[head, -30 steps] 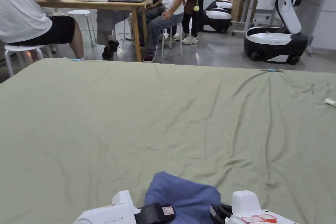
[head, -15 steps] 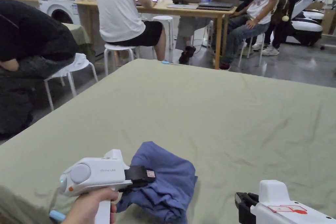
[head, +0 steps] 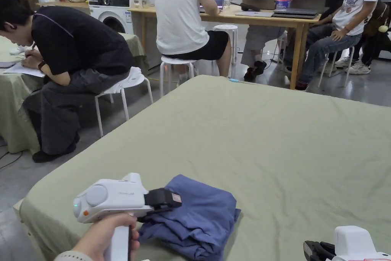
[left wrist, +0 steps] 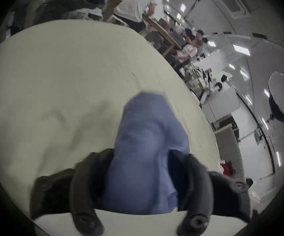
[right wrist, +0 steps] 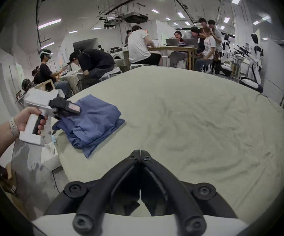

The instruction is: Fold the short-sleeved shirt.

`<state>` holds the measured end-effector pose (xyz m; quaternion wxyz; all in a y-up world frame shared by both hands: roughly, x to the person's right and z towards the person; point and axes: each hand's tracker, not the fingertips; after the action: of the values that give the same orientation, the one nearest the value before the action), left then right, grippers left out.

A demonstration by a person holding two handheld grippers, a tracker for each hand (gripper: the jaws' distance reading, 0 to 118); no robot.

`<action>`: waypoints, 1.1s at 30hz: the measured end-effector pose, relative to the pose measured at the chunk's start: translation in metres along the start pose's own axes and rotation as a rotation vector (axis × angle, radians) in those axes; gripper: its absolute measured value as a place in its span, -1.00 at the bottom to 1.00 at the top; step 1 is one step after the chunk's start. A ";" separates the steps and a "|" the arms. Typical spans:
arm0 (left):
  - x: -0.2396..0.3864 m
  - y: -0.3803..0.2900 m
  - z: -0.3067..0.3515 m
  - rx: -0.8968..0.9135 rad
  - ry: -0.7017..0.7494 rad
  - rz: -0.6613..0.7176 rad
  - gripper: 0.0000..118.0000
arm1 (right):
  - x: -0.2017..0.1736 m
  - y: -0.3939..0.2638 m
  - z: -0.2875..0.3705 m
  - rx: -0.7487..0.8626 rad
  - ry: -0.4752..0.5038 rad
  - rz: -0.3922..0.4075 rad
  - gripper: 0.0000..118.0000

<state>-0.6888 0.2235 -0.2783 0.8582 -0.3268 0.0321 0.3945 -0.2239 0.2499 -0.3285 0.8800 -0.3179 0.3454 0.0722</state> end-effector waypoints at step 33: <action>0.457 -0.155 -0.017 0.436 -0.006 -0.751 -1.00 | 0.228 0.057 0.296 0.422 -0.604 -0.128 -1.00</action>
<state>-0.2629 0.4395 -0.3519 0.9912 -0.1255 -0.0091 0.0398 0.0940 0.4543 -0.3406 0.9911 -0.1148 0.0568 0.0349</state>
